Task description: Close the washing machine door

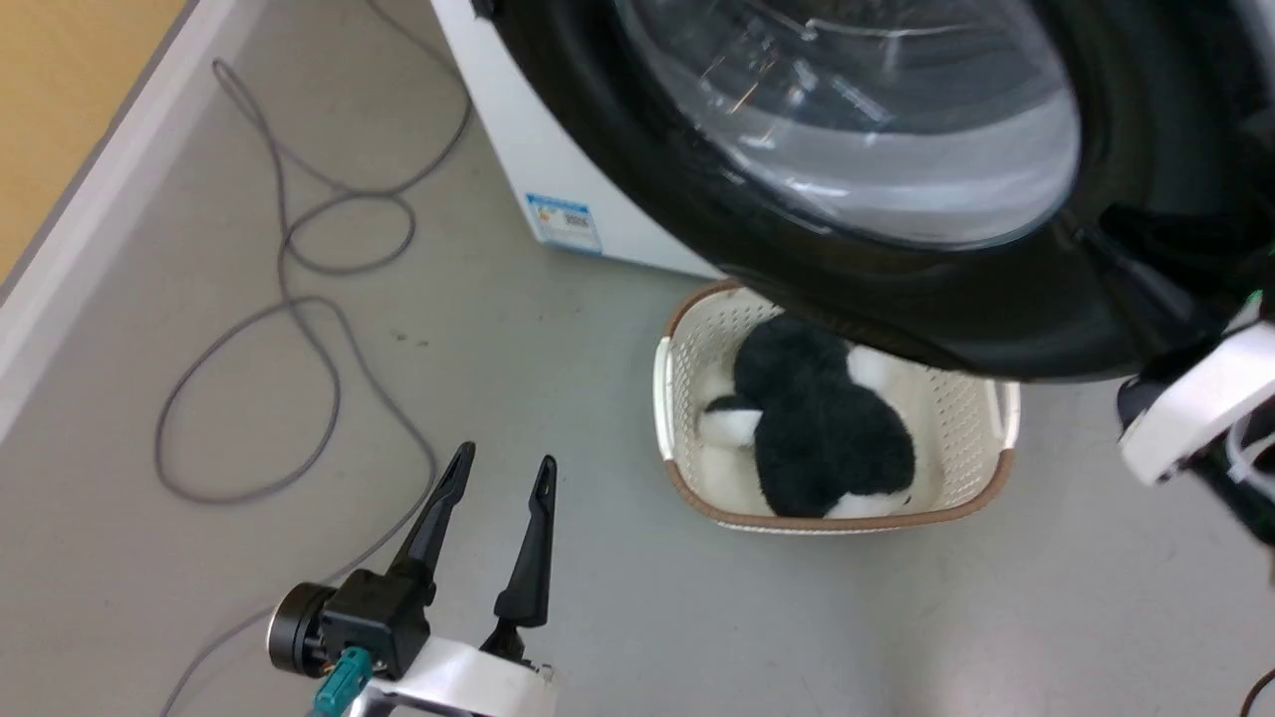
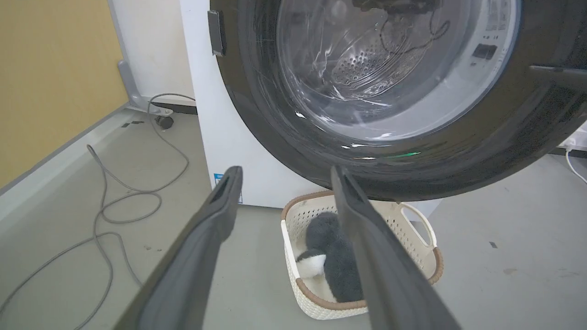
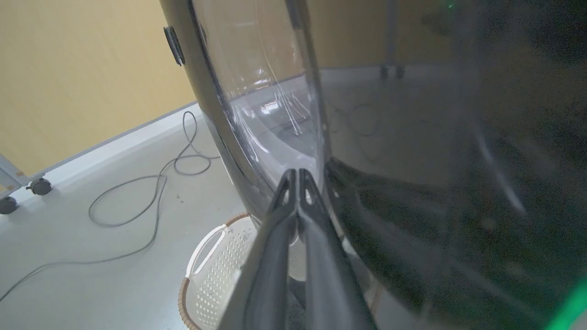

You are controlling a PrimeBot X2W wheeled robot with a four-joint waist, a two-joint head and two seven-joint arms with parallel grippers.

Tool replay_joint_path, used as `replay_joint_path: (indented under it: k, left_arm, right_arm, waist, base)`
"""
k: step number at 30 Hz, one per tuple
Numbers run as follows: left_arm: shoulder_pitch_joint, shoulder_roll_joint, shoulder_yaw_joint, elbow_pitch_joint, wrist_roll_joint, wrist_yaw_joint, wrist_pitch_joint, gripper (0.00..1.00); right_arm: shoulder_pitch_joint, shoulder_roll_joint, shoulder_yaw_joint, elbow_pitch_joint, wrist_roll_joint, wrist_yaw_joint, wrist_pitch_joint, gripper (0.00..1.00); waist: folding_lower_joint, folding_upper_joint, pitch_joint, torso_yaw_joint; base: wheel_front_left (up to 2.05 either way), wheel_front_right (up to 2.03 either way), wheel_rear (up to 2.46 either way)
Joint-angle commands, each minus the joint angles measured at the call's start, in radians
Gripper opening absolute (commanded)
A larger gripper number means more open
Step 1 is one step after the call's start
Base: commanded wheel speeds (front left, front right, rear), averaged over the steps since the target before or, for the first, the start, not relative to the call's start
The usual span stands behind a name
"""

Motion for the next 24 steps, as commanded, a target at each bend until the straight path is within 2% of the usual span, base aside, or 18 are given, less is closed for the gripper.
replay_joint_path:
  k: [1,13,24]
  left_arm:
    - [-0.022,-0.007,-0.001,0.001,0.008,-0.004,-0.004,1.0]
    - [-0.073,-0.016,-0.022,-0.003,-0.007,-0.009,-0.004,1.0]
    - [-0.086,-0.016,-0.039,0.005,-0.026,0.005,-0.004,1.0]
  right_arm:
    - [-0.035,-0.012,-0.008,0.02,0.013,0.001,0.005,0.0]
    - [-0.283,-0.039,-0.068,0.213,0.065,0.001,0.043,0.0]
    - [-0.454,0.019,-0.152,0.453,0.02,0.001,0.035,0.0]
  waist:
    - [-0.0001,0.0,0.022,0.017]
    - [-0.0001,0.0,0.095,0.044]
    - [-0.0001,0.0,0.11,0.052]
  base:
    - [0.0,0.0,0.0]
    - [0.0,0.0,0.0]
    - [0.0,0.0,0.0]
